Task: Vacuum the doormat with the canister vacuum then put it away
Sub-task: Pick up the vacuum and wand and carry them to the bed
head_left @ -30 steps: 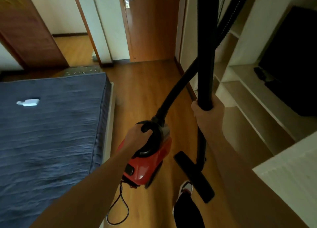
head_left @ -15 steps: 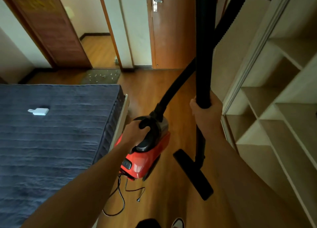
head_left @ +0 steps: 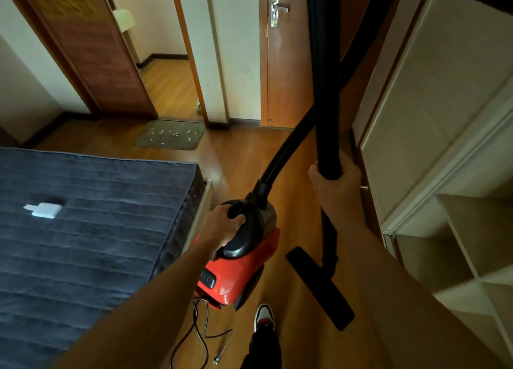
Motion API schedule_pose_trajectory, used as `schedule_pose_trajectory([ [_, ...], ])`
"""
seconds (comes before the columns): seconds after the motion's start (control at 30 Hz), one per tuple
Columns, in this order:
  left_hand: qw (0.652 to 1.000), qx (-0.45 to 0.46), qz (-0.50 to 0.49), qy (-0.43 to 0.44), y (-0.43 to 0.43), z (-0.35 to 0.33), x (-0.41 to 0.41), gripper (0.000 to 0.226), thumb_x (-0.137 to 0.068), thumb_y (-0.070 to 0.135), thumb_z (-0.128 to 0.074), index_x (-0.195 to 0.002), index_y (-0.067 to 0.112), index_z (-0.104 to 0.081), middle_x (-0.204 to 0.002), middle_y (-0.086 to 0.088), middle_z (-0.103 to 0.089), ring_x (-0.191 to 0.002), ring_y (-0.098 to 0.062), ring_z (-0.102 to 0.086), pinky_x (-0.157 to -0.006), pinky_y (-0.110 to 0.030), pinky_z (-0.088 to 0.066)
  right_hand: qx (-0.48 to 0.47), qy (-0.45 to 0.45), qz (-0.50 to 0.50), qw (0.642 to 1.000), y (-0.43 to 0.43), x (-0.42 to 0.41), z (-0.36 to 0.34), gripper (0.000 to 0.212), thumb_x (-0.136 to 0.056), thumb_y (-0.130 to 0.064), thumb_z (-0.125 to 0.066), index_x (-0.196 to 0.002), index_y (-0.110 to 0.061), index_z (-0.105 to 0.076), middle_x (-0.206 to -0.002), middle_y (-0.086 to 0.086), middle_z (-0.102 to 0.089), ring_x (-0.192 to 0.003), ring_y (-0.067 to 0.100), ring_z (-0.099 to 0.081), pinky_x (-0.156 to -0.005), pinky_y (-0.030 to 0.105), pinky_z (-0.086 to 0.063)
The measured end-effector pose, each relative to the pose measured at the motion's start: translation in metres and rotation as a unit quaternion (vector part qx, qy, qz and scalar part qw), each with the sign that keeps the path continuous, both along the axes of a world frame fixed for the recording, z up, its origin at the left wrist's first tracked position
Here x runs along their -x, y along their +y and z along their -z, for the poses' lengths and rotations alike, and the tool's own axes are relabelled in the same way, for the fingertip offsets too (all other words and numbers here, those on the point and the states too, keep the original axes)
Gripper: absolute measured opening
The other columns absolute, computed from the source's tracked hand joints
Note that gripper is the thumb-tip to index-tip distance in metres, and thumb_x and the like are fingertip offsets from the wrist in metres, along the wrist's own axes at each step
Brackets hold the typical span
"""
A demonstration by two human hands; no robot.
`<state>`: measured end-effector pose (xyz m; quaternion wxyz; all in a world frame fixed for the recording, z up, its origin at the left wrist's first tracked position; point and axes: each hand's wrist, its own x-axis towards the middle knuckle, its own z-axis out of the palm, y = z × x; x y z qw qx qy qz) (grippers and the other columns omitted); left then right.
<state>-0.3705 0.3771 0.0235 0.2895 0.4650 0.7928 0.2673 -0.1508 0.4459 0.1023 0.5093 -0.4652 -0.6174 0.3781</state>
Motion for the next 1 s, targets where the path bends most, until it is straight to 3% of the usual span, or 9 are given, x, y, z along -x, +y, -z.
schedule_pose_trajectory([
  [0.13, 1.000, 0.012, 0.009, -0.007, 0.083, 0.007, 0.030, 0.013, -0.094, 0.024, -0.060, -0.100, 0.016, -0.067, -0.069, -0.003, -0.063, -0.056, -0.022, -0.060, -0.060, -0.040, -0.054, 0.013, -0.018, 0.008, 1.000, 0.085, 0.032, 0.003, 0.010, -0.092, -0.010, -0.070, -0.099, -0.009, -0.065, -0.084, 0.013, -0.060, -0.072, 0.022, -0.059, -0.067, 0.034, -0.052],
  [0.33, 1.000, 0.007, 0.006, 0.000, 0.201, -0.001, 0.069, 0.008, -0.092, 0.021, -0.060, -0.087, 0.016, -0.064, -0.074, -0.008, -0.066, -0.059, -0.023, -0.059, -0.060, -0.041, -0.051, 0.001, -0.038, 0.013, 0.999, 0.198, 0.071, 0.001, 0.011, -0.093, -0.010, -0.070, -0.093, -0.002, -0.062, -0.084, 0.022, -0.059, -0.076, 0.034, -0.060, -0.066, 0.030, -0.054],
  [0.47, 1.000, 0.015, 0.003, 0.000, 0.269, 0.000, 0.090, 0.006, -0.093, 0.023, -0.060, -0.089, 0.019, -0.063, -0.069, -0.003, -0.063, -0.057, -0.023, -0.060, -0.057, -0.038, -0.050, 0.004, -0.041, 0.012, 0.999, 0.267, 0.090, 0.004, 0.011, -0.093, -0.012, -0.070, -0.092, -0.004, -0.063, -0.080, 0.018, -0.060, -0.071, 0.030, -0.060, -0.067, 0.037, -0.055],
  [0.53, 1.000, 0.020, -0.001, -0.010, 0.301, 0.004, 0.099, 0.008, -0.093, 0.024, -0.060, -0.090, 0.018, -0.065, -0.068, -0.003, -0.064, -0.055, -0.022, -0.060, -0.054, -0.035, -0.048, 0.004, -0.031, 0.006, 0.999, 0.303, 0.099, 0.007, 0.009, -0.093, -0.011, -0.070, -0.092, -0.007, -0.063, -0.077, 0.015, -0.058, -0.068, 0.025, -0.058, -0.065, 0.034, -0.052],
  [0.67, 0.999, 0.025, -0.020, -0.024, 0.369, 0.014, 0.116, 0.008, -0.092, 0.023, -0.059, -0.086, 0.019, -0.064, -0.070, -0.007, -0.065, -0.051, -0.021, -0.058, -0.048, -0.031, -0.046, -0.003, -0.014, 0.000, 1.000, 0.381, 0.118, 0.018, 0.012, -0.091, -0.012, -0.072, -0.094, -0.003, -0.064, -0.081, 0.024, -0.062, -0.072, 0.039, -0.061, -0.064, 0.040, -0.055],
  [0.77, 0.998, 0.029, -0.048, -0.027, 0.424, 0.018, 0.128, 0.012, -0.092, 0.022, -0.059, -0.080, 0.022, -0.062, -0.063, -0.006, -0.060, -0.045, -0.020, -0.054, -0.045, -0.029, -0.044, -0.015, -0.012, -0.016, 1.000, 0.444, 0.133, 0.024, 0.013, -0.092, -0.016, -0.073, -0.094, -0.006, -0.064, -0.078, 0.024, -0.059, -0.068, 0.040, -0.059, -0.059, 0.044, -0.055],
  [0.9, 0.996, 0.042, -0.080, -0.018, 0.499, 0.017, 0.143, 0.009, -0.092, 0.021, -0.059, -0.084, 0.018, -0.063, -0.061, -0.004, -0.059, -0.041, -0.017, -0.052, -0.041, -0.027, -0.041, -0.031, -0.004, -0.055, 0.998, 0.529, 0.152, 0.029, 0.016, -0.091, -0.023, -0.074, -0.092, -0.012, -0.063, -0.071, 0.015, -0.052, -0.064, 0.039, -0.054, -0.057, 0.042, -0.050],
  [1.0, 0.993, 0.048, -0.104, 0.005, 0.549, 0.014, 0.156, 0.010, -0.090, 0.024, -0.060, -0.084, 0.017, -0.064, -0.066, -0.007, -0.063, -0.047, -0.020, -0.056, -0.046, -0.030, -0.045, -0.026, -0.014, -0.075, 0.997, 0.594, 0.169, 0.029, 0.029, -0.090, -0.025, -0.076, -0.075, -0.033, -0.053, -0.064, -0.004, -0.047, -0.060, 0.027, -0.053, -0.056, 0.043, -0.049],
])
